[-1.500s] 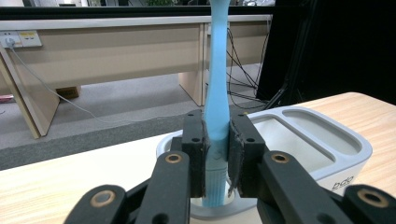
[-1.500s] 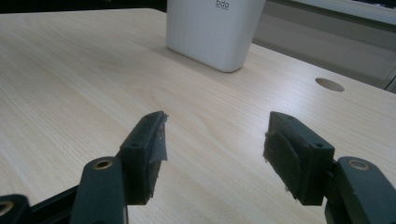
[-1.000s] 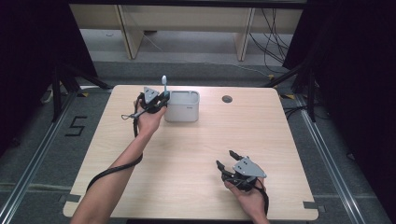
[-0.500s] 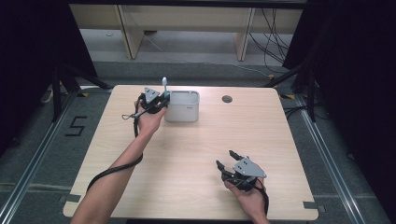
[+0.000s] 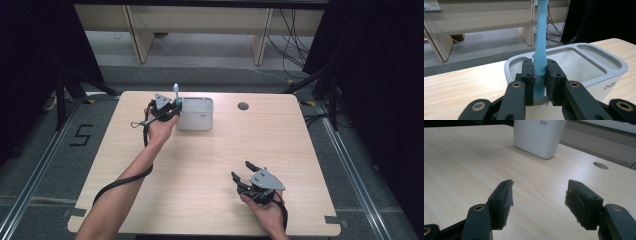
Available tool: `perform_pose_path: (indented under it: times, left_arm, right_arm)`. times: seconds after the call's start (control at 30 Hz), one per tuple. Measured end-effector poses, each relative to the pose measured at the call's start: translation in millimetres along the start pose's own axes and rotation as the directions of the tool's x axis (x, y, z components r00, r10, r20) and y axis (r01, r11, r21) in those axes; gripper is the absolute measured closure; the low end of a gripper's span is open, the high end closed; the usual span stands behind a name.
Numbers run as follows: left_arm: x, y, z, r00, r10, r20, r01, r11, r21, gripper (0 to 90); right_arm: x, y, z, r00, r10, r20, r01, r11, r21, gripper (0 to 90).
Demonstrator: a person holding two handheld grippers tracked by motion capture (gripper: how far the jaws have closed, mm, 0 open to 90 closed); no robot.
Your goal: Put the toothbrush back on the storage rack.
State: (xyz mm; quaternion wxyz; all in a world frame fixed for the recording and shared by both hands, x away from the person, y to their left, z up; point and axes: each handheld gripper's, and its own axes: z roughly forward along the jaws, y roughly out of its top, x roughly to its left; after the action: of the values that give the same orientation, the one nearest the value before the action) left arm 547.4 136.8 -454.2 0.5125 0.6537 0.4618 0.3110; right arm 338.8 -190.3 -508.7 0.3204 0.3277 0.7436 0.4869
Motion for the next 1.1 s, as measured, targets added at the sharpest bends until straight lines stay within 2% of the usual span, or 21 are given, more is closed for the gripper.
perform_pose_path:
  times: [0.27, 0.53, 0.63, 0.67, 0.83, 0.9, 0.93, 1.0, 1.1]
  left_arm:
    - [0.2, 1.1, -2.2, 1.0, -0.008, -0.001, 0.008, 1.0, -0.005, 71.3]
    - [-0.4, 0.1, -7.8, 0.9996, -0.025, -0.011, 0.025, 0.9997, 0.005, 53.5]
    - [-2.4, 0.0, -12.5, 0.9995, -0.029, 0.006, 0.029, 0.9996, 0.006, 47.6]
    - [-3.0, 0.2, -13.8, 0.9996, -0.027, 0.007, 0.027, 0.9996, 0.004, 46.3]
    - [-5.0, 0.8, -23.1, 0.9996, -0.023, 0.017, 0.023, 0.9997, 0.011, 43.1]
    - [-5.7, 0.3, -27.2, 0.9998, -0.017, 0.015, 0.016, 0.9995, 0.026, 42.3]
    - [-6.0, 0.2, -29.4, 0.9998, -0.014, 0.017, 0.014, 0.9995, 0.029, 42.1]
    - [-5.8, -0.5, -34.0, 0.9996, -0.017, 0.023, 0.016, 0.9992, 0.037, 41.2]
    - [-4.8, -1.6, -39.6, 0.9995, -0.017, 0.025, 0.015, 0.9984, 0.055, 40.0]
  right_arm:
    - [0.3, 0.1, 0.2, 1.0, -0.002, -0.004, 0.002, 1.0, -0.002, 38.6]
    - [0.4, 0.3, 0.1, 1.0, -0.001, -0.005, 0.001, 1.0, -0.003, 38.6]
    - [0.0, 0.4, 0.0, 1.0, 0.002, -0.002, -0.002, 1.0, -0.003, 38.6]
    - [-1.5, 0.6, 0.1, 0.9998, -0.021, 0.004, 0.021, 1.0, -0.01, 38.6]
    - [0.8, 0.0, -0.2, 0.9999, 0.012, 0.003, -0.012, 1.0, -0.002, 38.6]
    - [0.8, 0.0, 0.0, 0.9999, 0.013, 0.002, -0.013, 1.0, -0.005, 38.6]
    - [-1.2, 0.4, 0.4, 0.9999, -0.013, 0.003, 0.013, 1.0, -0.013, 38.6]
    - [-1.5, 0.6, 0.3, 0.9998, -0.019, 0.01, 0.019, 1.0, -0.017, 38.6]
    - [-0.4, 0.0, -0.1, 1.0, 0.005, 0.006, -0.005, 1.0, -0.012, 38.6]
